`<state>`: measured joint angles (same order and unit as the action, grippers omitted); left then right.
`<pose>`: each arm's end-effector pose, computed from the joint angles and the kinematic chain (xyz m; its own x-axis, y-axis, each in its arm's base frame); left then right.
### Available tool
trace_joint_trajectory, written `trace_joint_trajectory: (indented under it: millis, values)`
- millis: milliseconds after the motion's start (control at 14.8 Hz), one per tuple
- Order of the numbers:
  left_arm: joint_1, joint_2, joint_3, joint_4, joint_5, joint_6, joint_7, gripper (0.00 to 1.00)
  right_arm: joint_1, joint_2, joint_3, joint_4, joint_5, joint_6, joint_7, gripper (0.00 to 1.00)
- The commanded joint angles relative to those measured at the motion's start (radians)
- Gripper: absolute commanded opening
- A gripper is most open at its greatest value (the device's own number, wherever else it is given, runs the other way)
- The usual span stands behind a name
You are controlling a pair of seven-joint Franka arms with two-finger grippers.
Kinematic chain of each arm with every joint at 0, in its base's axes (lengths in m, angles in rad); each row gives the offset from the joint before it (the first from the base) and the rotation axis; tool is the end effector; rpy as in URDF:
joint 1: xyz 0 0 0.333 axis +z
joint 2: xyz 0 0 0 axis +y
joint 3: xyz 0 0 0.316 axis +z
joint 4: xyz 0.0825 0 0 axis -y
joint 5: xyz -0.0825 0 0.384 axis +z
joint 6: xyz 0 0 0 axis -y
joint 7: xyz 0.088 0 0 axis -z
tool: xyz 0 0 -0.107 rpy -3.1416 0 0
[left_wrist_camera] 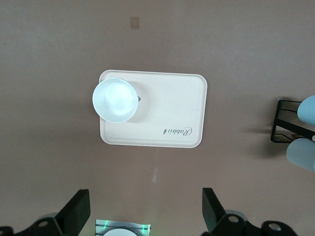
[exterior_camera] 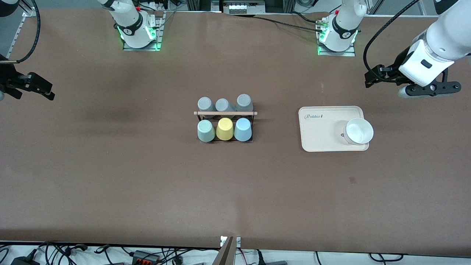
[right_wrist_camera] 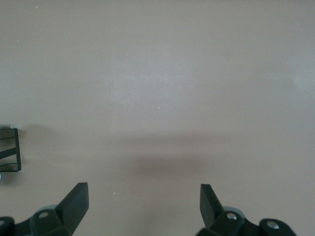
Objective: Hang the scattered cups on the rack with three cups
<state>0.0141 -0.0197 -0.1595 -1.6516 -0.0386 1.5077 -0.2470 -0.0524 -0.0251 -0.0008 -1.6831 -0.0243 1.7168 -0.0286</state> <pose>0.5323 -0.0831 0.5923 0.9865 0.1005 -0.1290 0.1019 -0.9948 0.0040 0.5575 -0.0320 0.5981 0.9981 -0.0210 0.0580 -0.0225 -0.9994 0.0259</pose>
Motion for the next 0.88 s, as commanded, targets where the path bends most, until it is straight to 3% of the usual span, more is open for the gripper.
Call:
trace_joint_trajectory:
  millis: [0, 813]
  values:
    - [0.012, -0.008, -0.003, 0.01, -0.018, -0.018, 0.025, 1.0, -0.014, -0.026, 0.009, -0.03, 0.021, -0.009, -0.02, 1.0]
    - [0.012, -0.008, -0.003, 0.01, -0.018, -0.018, 0.025, 1.0, -0.011, -0.035, 0.013, -0.043, 0.01, -0.005, -0.042, 1.0]
